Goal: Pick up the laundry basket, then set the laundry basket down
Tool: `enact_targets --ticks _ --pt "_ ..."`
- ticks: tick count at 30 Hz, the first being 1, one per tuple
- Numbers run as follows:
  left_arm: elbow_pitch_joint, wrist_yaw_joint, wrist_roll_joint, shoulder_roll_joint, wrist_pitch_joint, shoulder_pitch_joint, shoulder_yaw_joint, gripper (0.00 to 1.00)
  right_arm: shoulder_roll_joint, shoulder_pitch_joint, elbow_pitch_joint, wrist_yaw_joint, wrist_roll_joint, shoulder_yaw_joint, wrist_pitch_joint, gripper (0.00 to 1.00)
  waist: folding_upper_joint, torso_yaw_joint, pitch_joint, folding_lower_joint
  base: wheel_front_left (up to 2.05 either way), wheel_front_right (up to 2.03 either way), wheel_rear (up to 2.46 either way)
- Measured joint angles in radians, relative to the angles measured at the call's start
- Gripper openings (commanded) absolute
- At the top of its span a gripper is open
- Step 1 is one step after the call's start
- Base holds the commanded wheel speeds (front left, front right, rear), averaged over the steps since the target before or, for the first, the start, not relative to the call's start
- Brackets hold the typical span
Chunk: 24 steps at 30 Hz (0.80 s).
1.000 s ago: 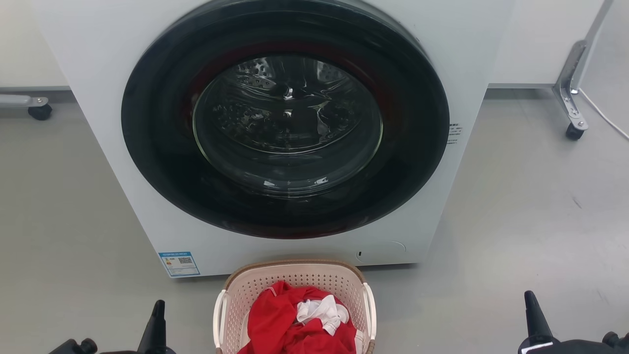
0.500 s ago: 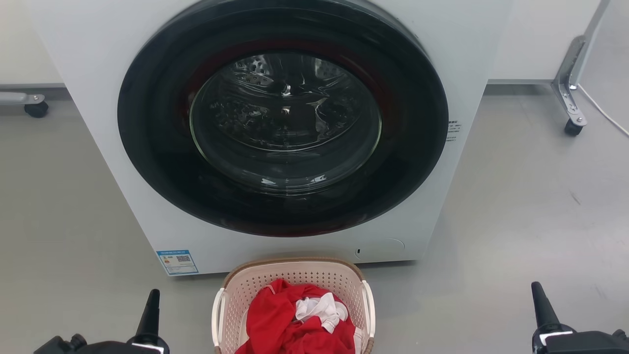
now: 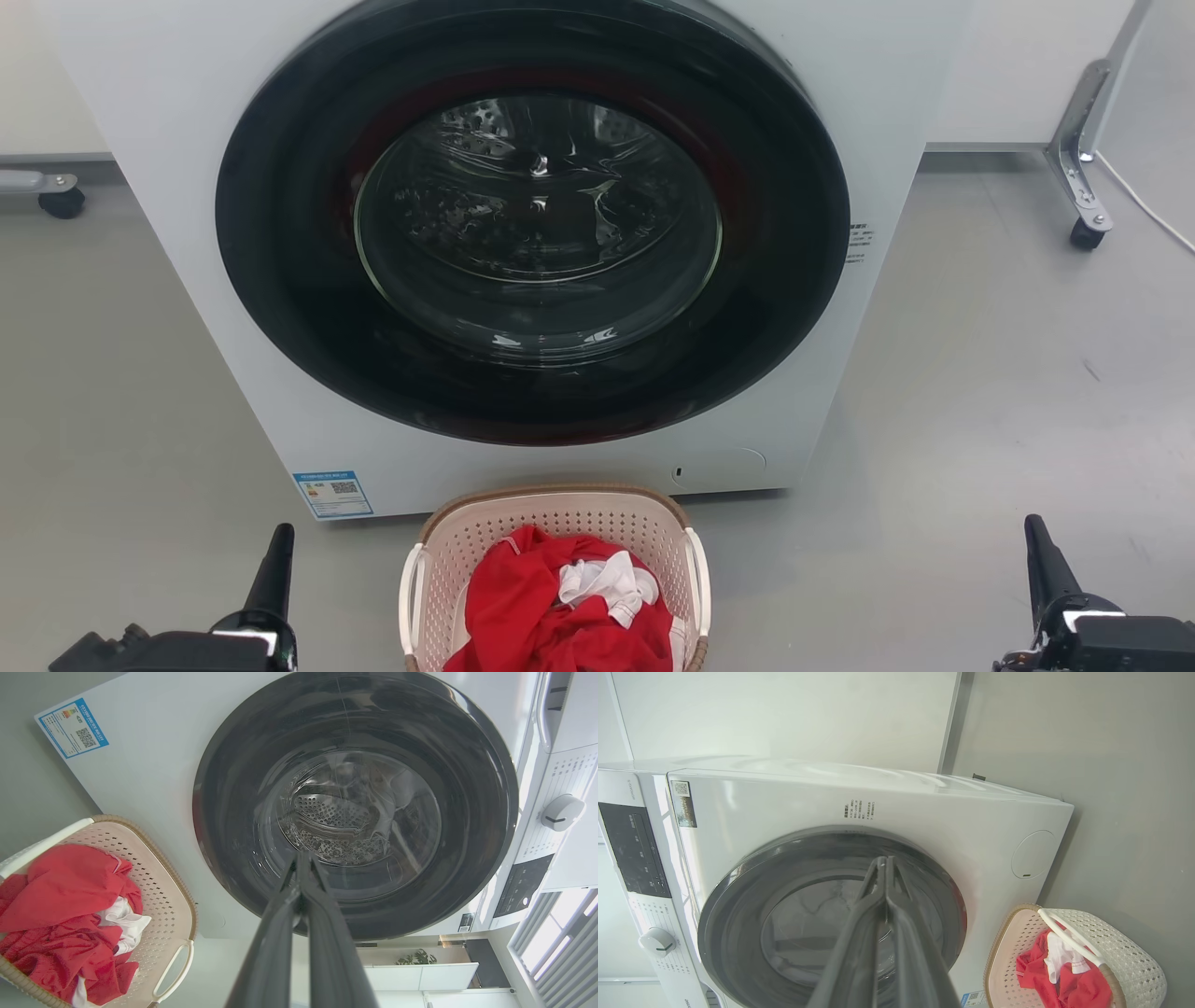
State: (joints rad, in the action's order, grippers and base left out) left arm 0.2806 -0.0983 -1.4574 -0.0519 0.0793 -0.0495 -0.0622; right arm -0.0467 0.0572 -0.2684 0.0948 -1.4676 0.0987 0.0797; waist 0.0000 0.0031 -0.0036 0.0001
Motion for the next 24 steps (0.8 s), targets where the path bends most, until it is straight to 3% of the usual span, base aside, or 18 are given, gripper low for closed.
enact_targets --ticks 11,24 --pt "0.014 -0.025 -0.140 0.009 0.034 -0.031 -0.028 0.00 0.002 0.023 -0.030 0.023 -0.129 0.033 0.034 0.00 0.0000 -0.003 0.005 0.0000 0.00 0.00 0.00" --pt "0.015 -0.025 -0.143 0.010 0.034 -0.031 -0.029 0.00 0.003 0.035 -0.030 0.024 -0.129 0.034 0.034 0.00 0.0000 -0.003 0.005 0.0000 0.00 0.00 0.00"
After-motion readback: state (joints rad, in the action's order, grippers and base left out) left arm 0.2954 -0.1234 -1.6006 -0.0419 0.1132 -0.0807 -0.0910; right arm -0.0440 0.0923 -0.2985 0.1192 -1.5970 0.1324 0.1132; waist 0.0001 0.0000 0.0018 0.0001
